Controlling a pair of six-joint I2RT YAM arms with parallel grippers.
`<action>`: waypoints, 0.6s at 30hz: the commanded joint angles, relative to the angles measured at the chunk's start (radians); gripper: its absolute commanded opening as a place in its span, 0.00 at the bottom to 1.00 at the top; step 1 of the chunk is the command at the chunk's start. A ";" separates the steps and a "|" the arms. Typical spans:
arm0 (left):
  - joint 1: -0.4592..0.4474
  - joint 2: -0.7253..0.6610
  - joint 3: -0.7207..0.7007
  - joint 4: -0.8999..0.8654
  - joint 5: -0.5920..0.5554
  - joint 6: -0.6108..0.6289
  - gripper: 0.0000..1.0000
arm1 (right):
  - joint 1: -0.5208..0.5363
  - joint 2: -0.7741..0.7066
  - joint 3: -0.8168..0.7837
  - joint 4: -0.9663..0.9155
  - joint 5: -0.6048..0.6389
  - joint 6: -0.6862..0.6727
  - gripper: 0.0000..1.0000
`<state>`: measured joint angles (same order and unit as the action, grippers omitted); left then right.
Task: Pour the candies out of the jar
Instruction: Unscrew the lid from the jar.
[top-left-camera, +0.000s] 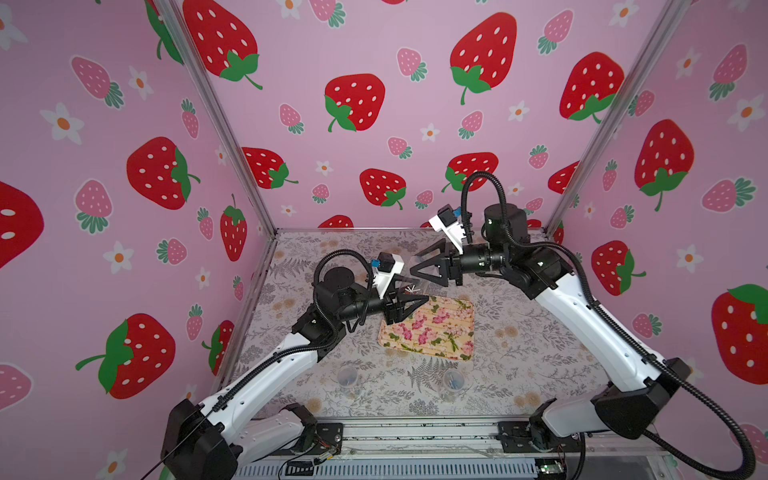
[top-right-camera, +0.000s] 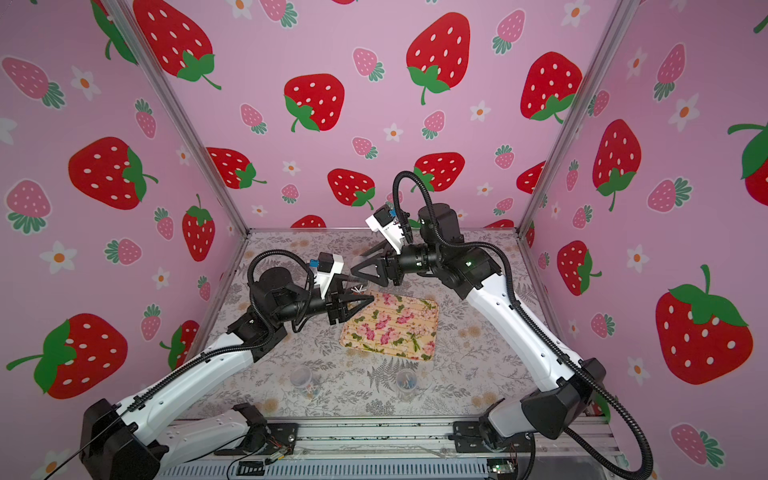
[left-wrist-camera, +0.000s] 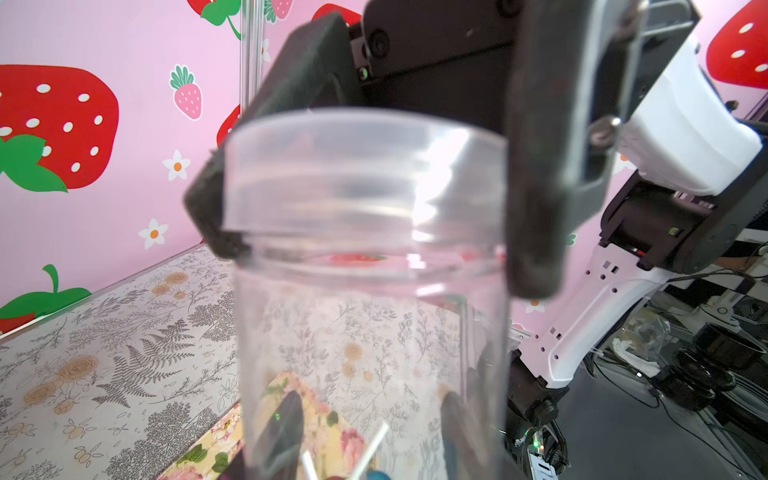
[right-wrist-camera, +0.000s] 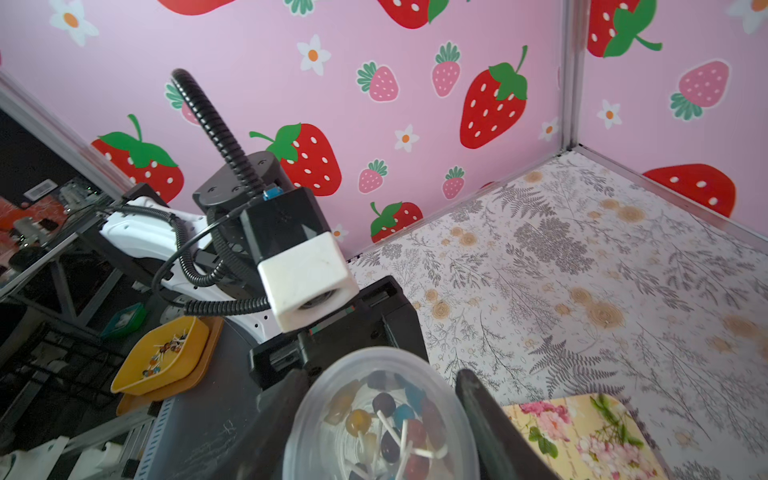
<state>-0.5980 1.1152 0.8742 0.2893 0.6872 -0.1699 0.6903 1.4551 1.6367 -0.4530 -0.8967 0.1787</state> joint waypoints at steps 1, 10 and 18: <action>-0.005 -0.005 0.023 -0.002 0.085 0.004 0.44 | -0.039 0.014 0.090 0.117 -0.131 -0.123 0.47; -0.005 0.009 0.034 0.000 0.083 0.007 0.44 | -0.043 0.057 0.117 0.103 -0.196 -0.179 0.48; -0.005 0.009 0.034 0.004 0.070 0.007 0.44 | -0.041 0.019 0.063 0.110 -0.164 -0.163 0.78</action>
<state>-0.5953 1.1198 0.8871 0.3065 0.7033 -0.1692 0.6613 1.5143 1.7035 -0.4313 -1.0546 0.0566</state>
